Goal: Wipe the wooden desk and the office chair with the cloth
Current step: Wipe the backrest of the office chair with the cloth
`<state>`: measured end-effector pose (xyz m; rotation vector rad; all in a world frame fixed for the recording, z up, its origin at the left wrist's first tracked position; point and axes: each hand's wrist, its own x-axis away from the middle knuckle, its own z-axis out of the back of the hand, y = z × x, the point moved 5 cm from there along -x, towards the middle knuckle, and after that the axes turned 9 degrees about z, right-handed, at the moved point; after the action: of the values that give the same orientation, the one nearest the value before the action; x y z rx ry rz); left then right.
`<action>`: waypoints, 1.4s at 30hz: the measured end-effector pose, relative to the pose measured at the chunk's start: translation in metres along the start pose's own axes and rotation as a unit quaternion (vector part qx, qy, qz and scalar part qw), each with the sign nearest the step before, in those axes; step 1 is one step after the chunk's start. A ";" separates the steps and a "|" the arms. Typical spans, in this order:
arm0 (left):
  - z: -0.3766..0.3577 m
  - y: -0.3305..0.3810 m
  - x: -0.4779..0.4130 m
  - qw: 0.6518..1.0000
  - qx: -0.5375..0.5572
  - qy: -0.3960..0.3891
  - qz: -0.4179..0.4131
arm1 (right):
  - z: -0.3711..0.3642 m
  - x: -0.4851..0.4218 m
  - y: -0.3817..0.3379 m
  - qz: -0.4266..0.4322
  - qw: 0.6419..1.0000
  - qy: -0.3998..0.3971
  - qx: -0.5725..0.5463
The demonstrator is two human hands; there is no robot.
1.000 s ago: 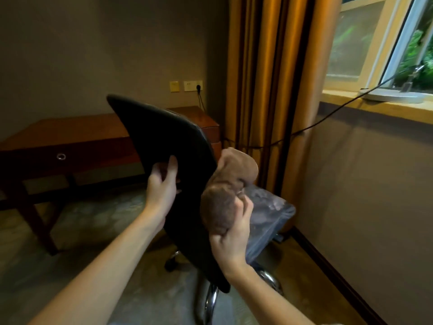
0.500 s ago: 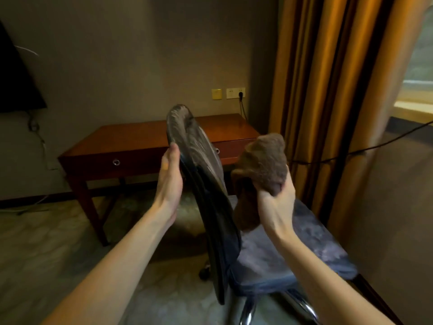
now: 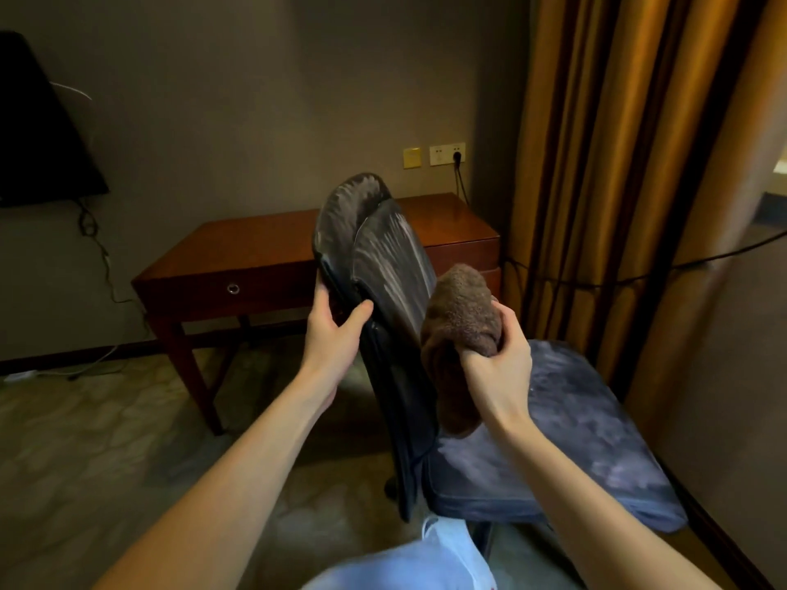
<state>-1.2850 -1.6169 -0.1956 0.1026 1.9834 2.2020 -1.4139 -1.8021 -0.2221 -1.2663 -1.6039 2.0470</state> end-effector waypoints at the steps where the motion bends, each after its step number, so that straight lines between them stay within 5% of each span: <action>1: 0.000 -0.002 -0.002 1.000 -0.009 0.002 -0.003 | 0.000 -0.002 -0.001 0.000 1.000 0.002 0.002; 30: 0.002 -0.014 0.007 0.988 -0.157 0.001 -0.015 | 0.051 0.043 -0.040 0.036 0.997 0.043 0.052; 42: 0.013 -0.012 0.023 0.970 -0.218 0.069 -0.083 | 0.035 0.034 -0.034 0.059 0.996 0.027 0.063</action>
<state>-1.3050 -1.5992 -0.2072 -0.2710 1.4532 2.5244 -1.4707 -1.7911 -0.2079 -1.3873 -1.3835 2.1268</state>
